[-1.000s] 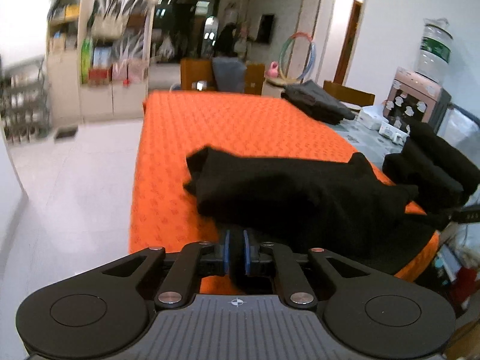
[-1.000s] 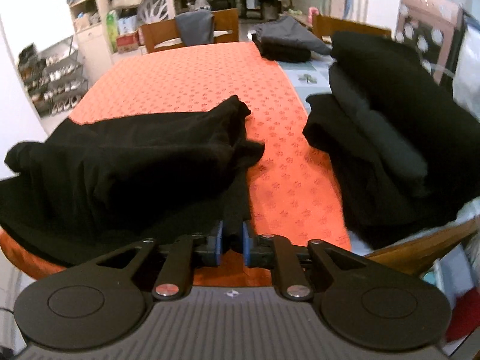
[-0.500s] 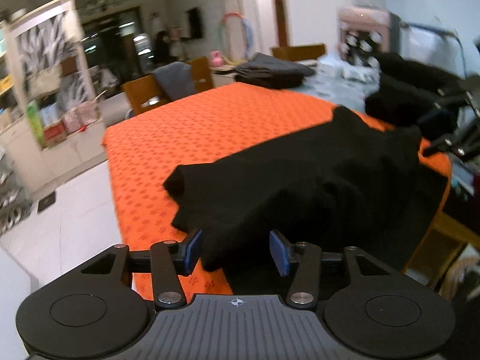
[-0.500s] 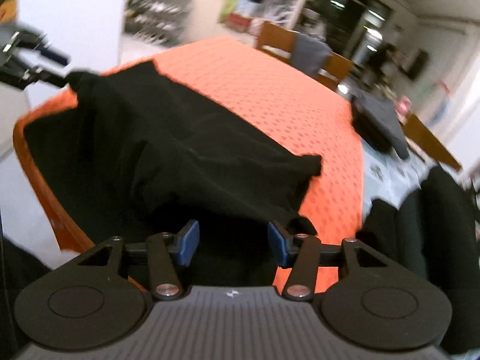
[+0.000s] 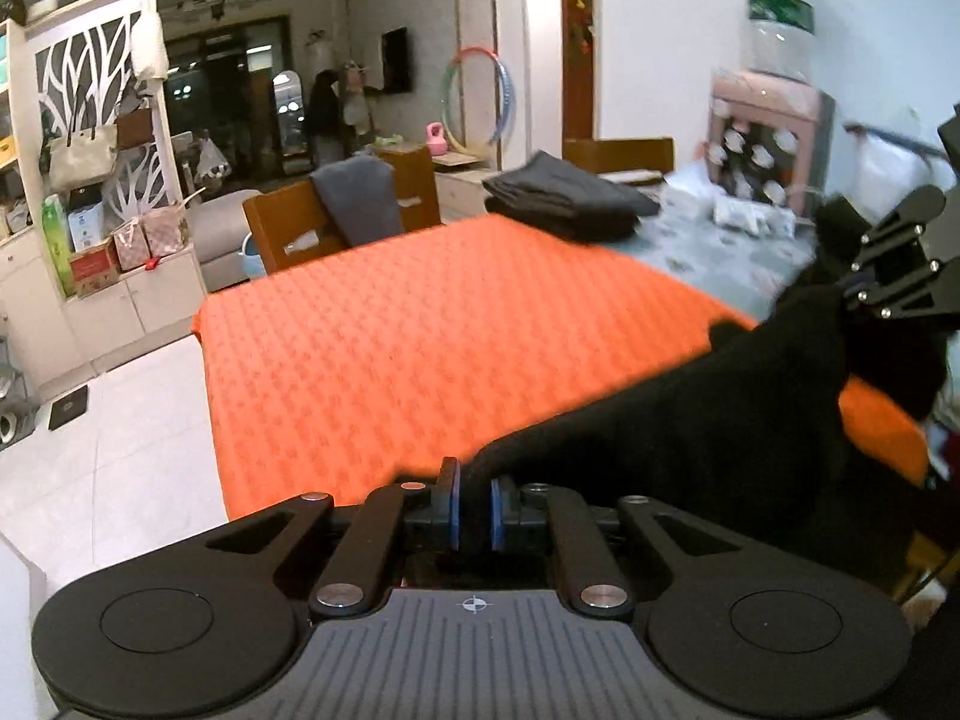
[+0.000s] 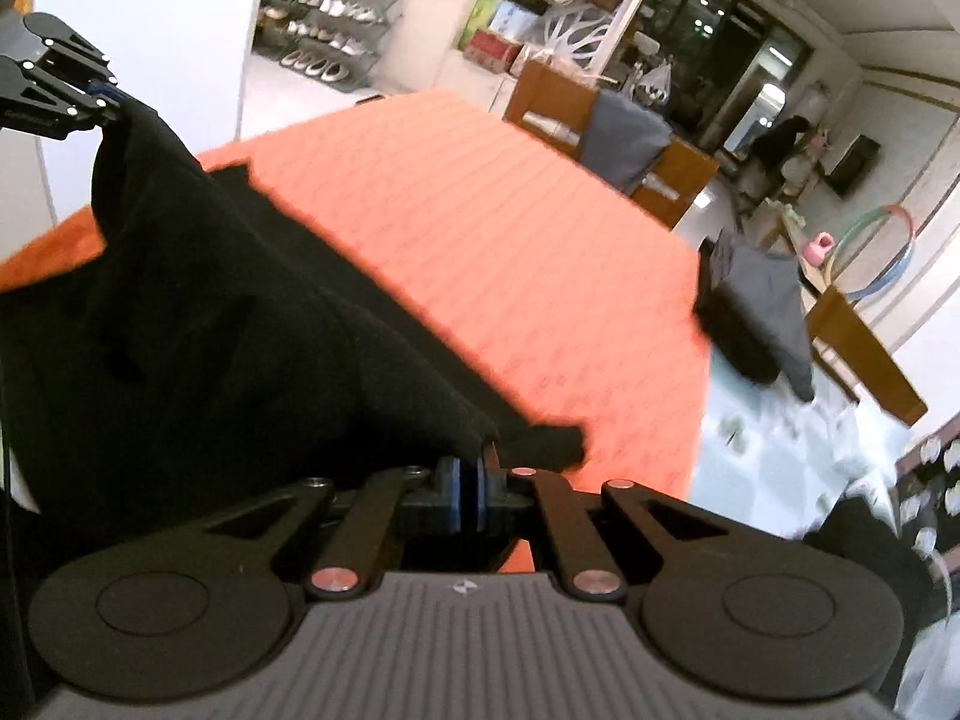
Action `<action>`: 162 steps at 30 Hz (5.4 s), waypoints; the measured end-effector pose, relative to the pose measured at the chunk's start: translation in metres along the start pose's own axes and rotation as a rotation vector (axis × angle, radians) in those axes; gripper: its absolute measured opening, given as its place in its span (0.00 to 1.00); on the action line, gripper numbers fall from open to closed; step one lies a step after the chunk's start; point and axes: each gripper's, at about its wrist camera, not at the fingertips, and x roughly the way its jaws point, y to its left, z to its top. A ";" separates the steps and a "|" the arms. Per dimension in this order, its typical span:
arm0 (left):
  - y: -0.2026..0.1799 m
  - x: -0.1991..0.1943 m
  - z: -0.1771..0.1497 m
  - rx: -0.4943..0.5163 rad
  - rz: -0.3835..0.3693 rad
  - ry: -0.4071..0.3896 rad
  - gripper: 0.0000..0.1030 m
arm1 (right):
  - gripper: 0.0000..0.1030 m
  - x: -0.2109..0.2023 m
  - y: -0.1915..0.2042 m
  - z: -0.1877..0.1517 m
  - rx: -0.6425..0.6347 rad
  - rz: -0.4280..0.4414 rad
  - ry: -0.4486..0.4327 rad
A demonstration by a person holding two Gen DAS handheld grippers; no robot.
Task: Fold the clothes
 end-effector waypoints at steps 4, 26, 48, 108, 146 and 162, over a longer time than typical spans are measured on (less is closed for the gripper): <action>0.024 0.019 0.043 -0.064 0.008 -0.020 0.11 | 0.05 0.029 -0.048 0.040 0.031 0.016 -0.007; 0.183 0.291 0.115 -0.469 -0.002 0.267 0.11 | 0.05 0.303 -0.228 0.155 0.201 0.212 0.178; 0.199 0.195 0.090 -0.614 -0.072 0.133 0.35 | 0.44 0.177 -0.215 0.133 0.421 0.192 0.065; 0.137 0.149 0.040 -0.463 -0.191 0.256 0.41 | 0.49 0.082 -0.085 -0.008 0.764 -0.004 0.079; 0.051 0.057 -0.056 -0.618 -0.008 0.277 0.53 | 0.42 0.127 -0.126 0.029 0.518 0.047 -0.061; 0.049 0.046 -0.057 -0.534 -0.029 0.286 0.12 | 0.46 0.033 -0.037 -0.024 0.681 0.163 -0.032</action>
